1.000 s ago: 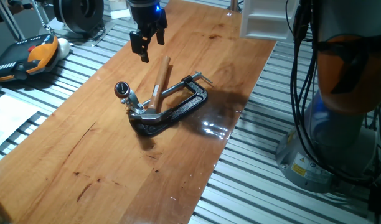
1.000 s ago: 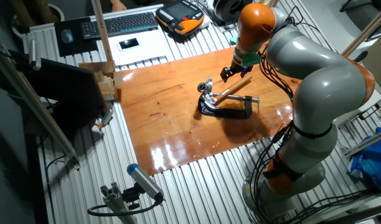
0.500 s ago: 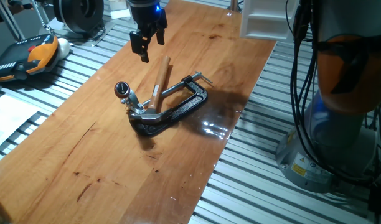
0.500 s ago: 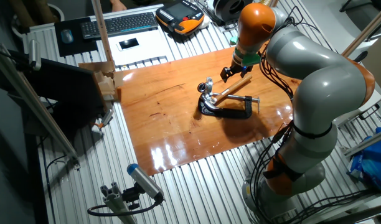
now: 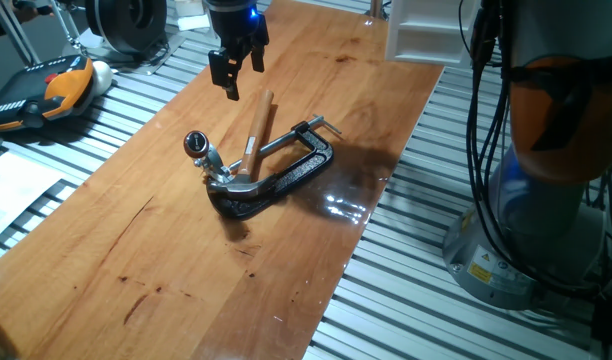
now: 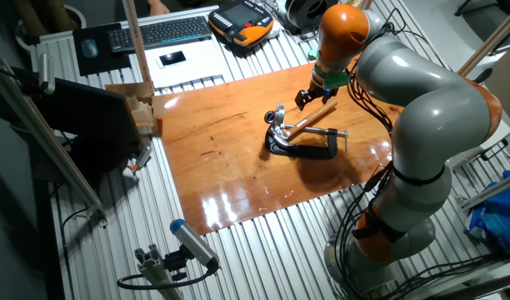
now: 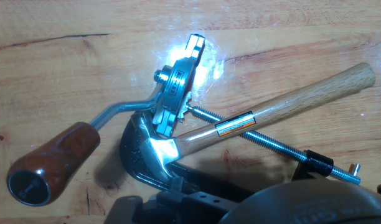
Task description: Push down the lever
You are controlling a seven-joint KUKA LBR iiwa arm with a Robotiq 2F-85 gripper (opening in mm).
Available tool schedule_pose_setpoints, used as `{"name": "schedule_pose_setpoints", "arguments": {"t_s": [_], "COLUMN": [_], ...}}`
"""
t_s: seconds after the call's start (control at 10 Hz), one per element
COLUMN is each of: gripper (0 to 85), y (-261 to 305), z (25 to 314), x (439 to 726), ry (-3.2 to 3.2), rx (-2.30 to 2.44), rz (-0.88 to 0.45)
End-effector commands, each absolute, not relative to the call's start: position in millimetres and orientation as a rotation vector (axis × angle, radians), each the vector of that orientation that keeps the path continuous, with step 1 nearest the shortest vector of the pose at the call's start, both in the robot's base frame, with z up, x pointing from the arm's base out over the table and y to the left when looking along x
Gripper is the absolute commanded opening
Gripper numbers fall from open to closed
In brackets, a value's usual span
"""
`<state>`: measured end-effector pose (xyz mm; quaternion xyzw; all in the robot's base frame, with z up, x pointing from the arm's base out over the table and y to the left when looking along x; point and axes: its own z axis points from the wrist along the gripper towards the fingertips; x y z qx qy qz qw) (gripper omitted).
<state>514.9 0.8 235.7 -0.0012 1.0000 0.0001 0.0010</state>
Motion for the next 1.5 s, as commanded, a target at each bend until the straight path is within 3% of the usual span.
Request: {"name": "schedule_pose_setpoints", "arguments": {"t_s": [0.0,1.4], "gripper": [0.0,0.0], "y": [0.7,2.9], "z": [235.8,239.6], "x": [514.9,518.0], "ry": [3.166,3.153], "rx": [-0.139,-0.107], "rz": [-0.018,-0.014]}}
